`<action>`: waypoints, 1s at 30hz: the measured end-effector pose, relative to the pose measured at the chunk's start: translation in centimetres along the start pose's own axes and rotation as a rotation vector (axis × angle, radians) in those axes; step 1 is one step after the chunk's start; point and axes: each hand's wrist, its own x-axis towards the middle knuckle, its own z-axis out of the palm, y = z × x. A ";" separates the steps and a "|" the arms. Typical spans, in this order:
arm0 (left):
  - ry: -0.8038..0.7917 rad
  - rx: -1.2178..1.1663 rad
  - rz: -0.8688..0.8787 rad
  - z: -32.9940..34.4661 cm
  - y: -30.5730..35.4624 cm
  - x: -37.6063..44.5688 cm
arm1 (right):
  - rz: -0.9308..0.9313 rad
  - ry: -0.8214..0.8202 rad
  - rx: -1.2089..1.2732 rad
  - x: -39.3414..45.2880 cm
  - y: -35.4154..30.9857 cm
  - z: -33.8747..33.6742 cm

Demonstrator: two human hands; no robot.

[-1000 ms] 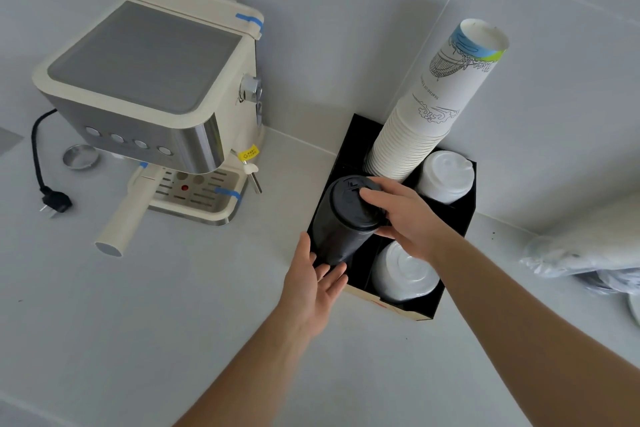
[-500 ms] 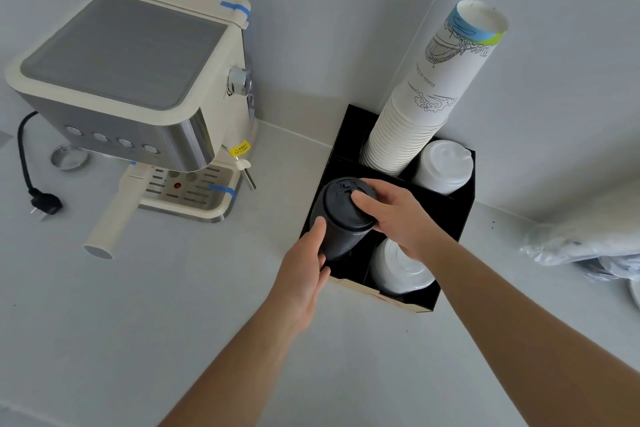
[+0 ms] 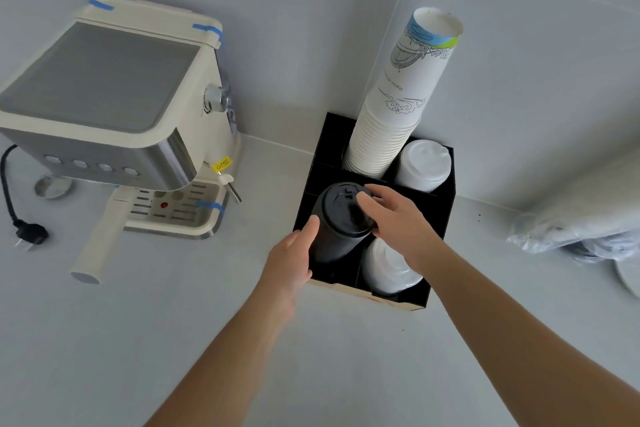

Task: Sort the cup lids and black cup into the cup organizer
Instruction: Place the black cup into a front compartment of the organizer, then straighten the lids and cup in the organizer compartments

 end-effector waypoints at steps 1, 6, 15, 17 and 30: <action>0.014 -0.004 0.018 -0.5 -0.2 0.0 | 0.010 0.026 -0.002 -0.3 0.1 -0.4; 0.048 0.017 0.071 -3.1 -1.7 -1.2 | 0.005 0.144 -0.012 -3.1 1.6 -3.1; -0.086 0.155 0.167 1.0 -5.3 -3.0 | 0.149 0.329 -0.075 -7.2 6.6 -6.1; -0.103 0.178 0.165 2.9 -5.8 -2.8 | 0.194 0.338 -0.080 -7.0 7.5 -5.9; -0.068 0.360 0.042 10.0 -5.7 -1.5 | 0.007 0.092 -0.707 -4.8 6.3 -5.1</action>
